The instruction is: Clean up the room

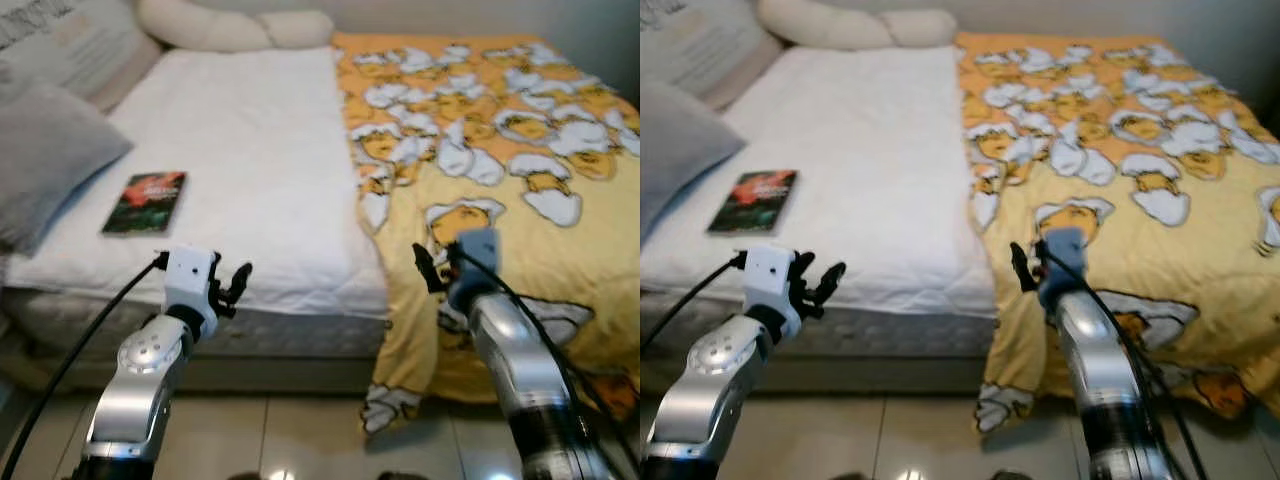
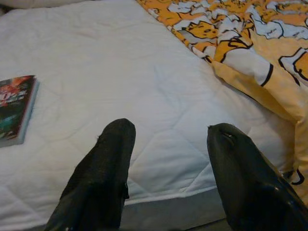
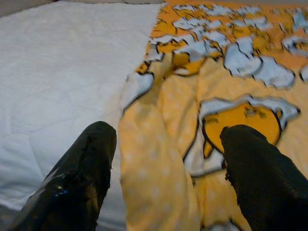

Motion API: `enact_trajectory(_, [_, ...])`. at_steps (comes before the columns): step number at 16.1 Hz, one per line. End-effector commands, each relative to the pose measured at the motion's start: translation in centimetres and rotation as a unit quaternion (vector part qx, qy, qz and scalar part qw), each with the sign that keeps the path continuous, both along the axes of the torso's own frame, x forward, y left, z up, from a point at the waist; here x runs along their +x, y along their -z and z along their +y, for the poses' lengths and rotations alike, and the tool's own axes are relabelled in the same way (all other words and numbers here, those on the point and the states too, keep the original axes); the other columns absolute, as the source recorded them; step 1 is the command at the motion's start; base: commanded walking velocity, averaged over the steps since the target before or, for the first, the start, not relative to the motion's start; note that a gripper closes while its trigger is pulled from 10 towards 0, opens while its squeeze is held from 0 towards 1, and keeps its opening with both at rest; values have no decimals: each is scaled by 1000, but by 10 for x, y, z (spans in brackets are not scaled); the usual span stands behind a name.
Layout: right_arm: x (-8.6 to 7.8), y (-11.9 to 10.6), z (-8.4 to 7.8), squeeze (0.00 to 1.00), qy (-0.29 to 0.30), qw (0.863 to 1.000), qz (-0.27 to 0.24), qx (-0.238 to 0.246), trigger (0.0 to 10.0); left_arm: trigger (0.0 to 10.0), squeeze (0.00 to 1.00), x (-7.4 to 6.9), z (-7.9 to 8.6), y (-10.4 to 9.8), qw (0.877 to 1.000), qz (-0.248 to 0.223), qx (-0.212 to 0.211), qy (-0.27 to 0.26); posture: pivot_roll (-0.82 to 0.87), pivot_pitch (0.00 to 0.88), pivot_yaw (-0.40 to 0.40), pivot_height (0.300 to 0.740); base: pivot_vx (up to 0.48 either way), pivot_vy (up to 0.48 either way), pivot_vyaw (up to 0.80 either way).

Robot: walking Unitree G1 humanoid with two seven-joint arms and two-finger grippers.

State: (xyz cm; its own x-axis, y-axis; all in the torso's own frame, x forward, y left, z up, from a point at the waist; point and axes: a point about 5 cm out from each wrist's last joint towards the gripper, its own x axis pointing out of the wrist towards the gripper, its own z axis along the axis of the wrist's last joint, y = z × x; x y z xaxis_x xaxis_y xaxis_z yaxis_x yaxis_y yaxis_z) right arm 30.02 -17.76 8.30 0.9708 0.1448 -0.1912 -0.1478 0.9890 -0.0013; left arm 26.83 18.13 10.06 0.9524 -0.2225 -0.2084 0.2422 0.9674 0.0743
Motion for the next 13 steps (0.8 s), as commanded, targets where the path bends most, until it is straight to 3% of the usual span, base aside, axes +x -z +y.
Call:
enact_trajectory(1, [-2,-5,2,1000,-3,1000,-7,16,10000,10000,0,0,5,0,1000,-7,3,-17,-21,0,42,740,0,0,0])
enact_trajectory(4, [-10,-12,11,1000,-33,999,-1,3,10000,10000,0,-1,6,0,1000,-8,-2,-21,-14,0,37,740,0,0,0])
enact_trajectory(8, [-14,-9,12,1000,-26,999,23,2,10000,10000,0,0,6,0,1000,-8,-6,-21,-15,0,40,740,351,0,-306])
enact_trajectory(13, [-13,-15,13,1000,-47,998,27,-17,10000,10000,0,4,8,0,999,-6,-5,-32,-16,0,37,740,375,0,0])
